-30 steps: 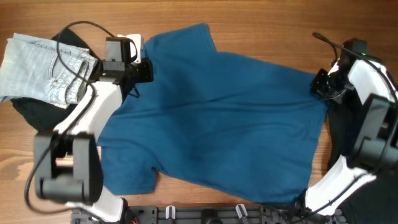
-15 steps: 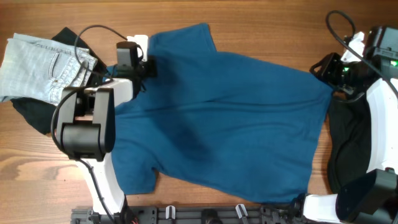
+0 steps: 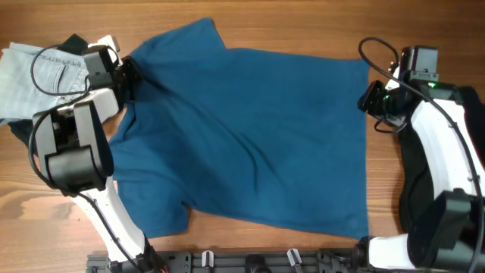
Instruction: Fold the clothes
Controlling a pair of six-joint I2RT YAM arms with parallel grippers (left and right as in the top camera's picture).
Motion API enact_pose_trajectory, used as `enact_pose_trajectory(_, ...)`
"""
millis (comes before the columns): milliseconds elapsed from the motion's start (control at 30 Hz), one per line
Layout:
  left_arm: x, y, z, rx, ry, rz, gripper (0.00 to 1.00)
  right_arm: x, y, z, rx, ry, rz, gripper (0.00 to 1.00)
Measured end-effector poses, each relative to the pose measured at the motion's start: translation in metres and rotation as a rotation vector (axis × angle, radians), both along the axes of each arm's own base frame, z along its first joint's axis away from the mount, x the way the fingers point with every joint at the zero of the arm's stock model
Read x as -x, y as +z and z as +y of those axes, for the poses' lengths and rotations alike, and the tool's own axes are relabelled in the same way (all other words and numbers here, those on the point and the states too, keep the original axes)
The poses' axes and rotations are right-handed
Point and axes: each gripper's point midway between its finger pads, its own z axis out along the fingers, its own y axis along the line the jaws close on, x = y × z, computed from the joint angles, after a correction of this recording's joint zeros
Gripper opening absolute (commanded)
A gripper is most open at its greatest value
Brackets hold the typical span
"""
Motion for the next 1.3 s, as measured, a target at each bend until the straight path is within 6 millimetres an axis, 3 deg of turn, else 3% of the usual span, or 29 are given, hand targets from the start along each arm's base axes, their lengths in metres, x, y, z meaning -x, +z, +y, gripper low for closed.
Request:
enact_pose_trajectory(100, -0.003, 0.012, -0.01, 0.016, -0.021, -0.013, 0.49, 0.002, -0.023, 0.0, -0.002, 0.011, 0.065, 0.46)
enact_pose_trajectory(167, -0.001, 0.032, -0.014, 0.024, -0.026, -0.024, 0.52, 0.008, -0.044, 0.001, -0.01, 0.023, 0.136, 0.26)
enact_pose_trajectory(200, 0.001, 0.048, -0.014, 0.024, -0.027, -0.037, 0.52, 0.009, -0.051, 0.001, -0.012, 0.03, 0.157, 0.2)
enact_pose_trajectory(267, 0.006, 0.09, -0.016, 0.016, -0.028, -0.077, 0.53, 0.006, -0.067, 0.0, -0.013, 0.034, 0.177, 0.04)
enact_pose_trajectory(433, 0.047, 0.19, -0.024, 0.006, -0.031, -0.134, 0.54, -0.019, -0.102, -0.003, -0.01, 0.028, 0.148, 0.04)
enact_pose_trajectory(567, 0.076, 0.222, -0.03, 0.005, -0.036, -0.129, 0.57, -0.031, -0.109, -0.013, 0.005, -0.049, 0.14, 0.04)
enact_pose_trajectory(700, 0.105, 0.227, -0.035, 0.004, -0.047, -0.062, 0.61, -0.05, -0.109, -0.034, -0.001, -0.153, 0.078, 0.04)
enact_pose_trajectory(800, 0.122, 0.219, -0.038, 0.013, -0.051, 0.008, 0.63, -0.064, -0.107, -0.067, -0.004, -0.205, 0.011, 0.06)
enact_pose_trajectory(833, 0.127, 0.215, -0.039, 0.016, -0.052, 0.031, 0.63, -0.067, -0.106, -0.074, -0.01, -0.2, 0.0, 0.1)
enact_pose_trajectory(900, 0.136, 0.205, -0.04, 0.023, -0.049, 0.088, 0.65, -0.069, -0.105, -0.087, -0.026, -0.182, -0.016, 0.28)
enact_pose_trajectory(967, 0.146, 0.195, -0.04, 0.025, -0.044, 0.144, 0.67, -0.071, -0.102, -0.088, -0.064, -0.122, -0.024, 0.38)
enact_pose_trajectory(1167, 0.17, 0.176, -0.039, 0.026, -0.026, 0.272, 0.68, -0.065, -0.092, -0.071, -0.131, -0.012, -0.019, 0.49)
enact_pose_trajectory(1233, 0.184, 0.166, -0.038, 0.019, -0.014, 0.341, 0.68, -0.062, -0.078, -0.064, -0.155, 0.009, -0.034, 0.51)
enact_pose_trajectory(1300, 0.202, 0.156, -0.036, 0.014, 0.001, 0.429, 0.68, -0.058, -0.051, -0.058, -0.166, 0.027, -0.069, 0.54)
